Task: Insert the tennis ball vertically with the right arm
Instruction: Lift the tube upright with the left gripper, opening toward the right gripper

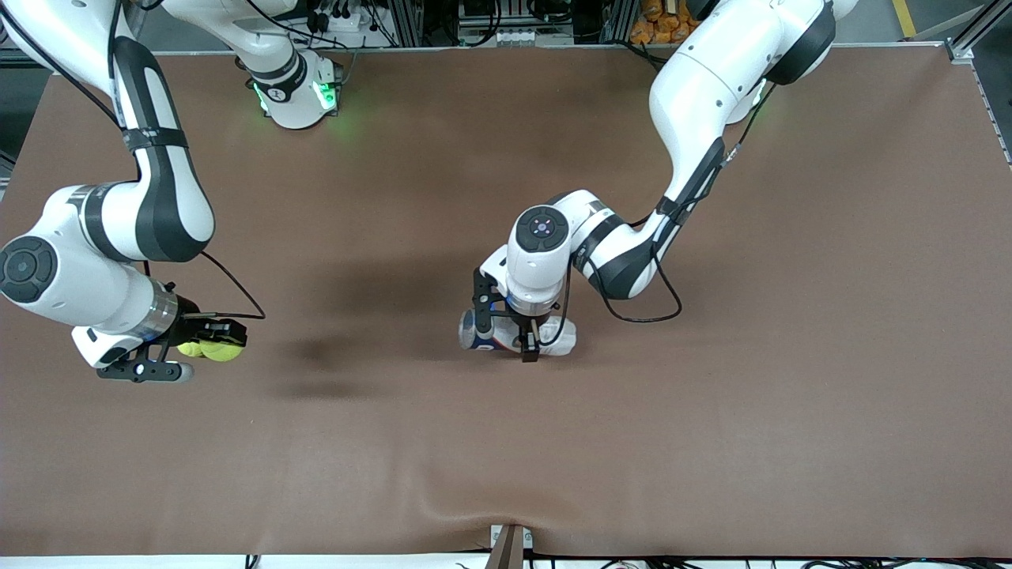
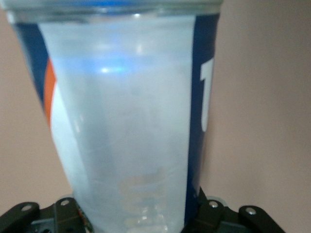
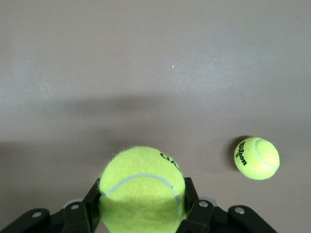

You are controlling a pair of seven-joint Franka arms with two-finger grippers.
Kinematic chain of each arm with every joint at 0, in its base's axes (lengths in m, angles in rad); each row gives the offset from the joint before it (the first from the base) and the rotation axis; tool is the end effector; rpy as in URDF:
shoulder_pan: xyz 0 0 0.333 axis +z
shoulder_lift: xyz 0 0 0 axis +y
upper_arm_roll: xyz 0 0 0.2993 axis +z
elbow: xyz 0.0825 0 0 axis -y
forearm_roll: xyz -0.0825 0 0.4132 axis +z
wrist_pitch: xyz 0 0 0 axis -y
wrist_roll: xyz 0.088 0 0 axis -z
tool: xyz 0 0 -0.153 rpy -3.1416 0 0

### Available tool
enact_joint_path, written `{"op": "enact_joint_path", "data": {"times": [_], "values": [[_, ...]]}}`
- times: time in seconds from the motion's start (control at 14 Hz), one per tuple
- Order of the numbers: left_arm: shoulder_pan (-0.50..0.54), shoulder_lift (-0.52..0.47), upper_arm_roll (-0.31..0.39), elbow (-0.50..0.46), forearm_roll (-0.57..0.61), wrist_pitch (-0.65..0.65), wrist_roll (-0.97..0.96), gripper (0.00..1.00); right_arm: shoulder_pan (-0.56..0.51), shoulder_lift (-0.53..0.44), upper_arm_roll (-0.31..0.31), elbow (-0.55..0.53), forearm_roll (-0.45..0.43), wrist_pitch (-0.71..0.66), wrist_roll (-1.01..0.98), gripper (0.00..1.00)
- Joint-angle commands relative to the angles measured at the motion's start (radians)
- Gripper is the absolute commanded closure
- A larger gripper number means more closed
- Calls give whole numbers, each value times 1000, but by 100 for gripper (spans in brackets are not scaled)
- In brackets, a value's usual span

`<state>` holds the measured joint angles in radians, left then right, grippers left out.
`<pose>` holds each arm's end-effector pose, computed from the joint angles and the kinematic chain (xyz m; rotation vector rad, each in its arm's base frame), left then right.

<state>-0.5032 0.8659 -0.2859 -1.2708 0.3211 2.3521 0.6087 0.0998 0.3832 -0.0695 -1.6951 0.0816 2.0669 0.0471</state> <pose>0.6051 -0.5193 0.1998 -2.2885 2.0737 -0.3949 0.6754 0.0305 0.2977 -3.0954 0.0792 0.0184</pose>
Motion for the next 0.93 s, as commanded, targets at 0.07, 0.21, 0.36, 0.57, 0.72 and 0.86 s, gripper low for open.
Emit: {"op": "enact_joint_path", "data": {"times": [0.07,0.21,0.36,0.57,0.72,0.86], "values": [[-4,-4,-10,-13,-69,182,-50,26,-3,-21,2,-12,0,-7,-3,100],[-14,2,-10,-15,-71,261,-124,26,-3,-21,2,-12,0,-7,-1,100],[-20,15,-10,-15,-73,346,-171,26,-3,-21,2,-12,-2,-7,-3,100],[-43,19,-10,-21,-77,441,-265,27,-3,-21,2,-12,-2,-7,-3,100],[-69,28,-10,-21,-79,502,-331,27,-3,-23,0,-12,0,-7,-3,100],[-75,54,-10,-24,-77,623,-351,27,-3,-24,0,-12,0,-8,-1,100]]}}
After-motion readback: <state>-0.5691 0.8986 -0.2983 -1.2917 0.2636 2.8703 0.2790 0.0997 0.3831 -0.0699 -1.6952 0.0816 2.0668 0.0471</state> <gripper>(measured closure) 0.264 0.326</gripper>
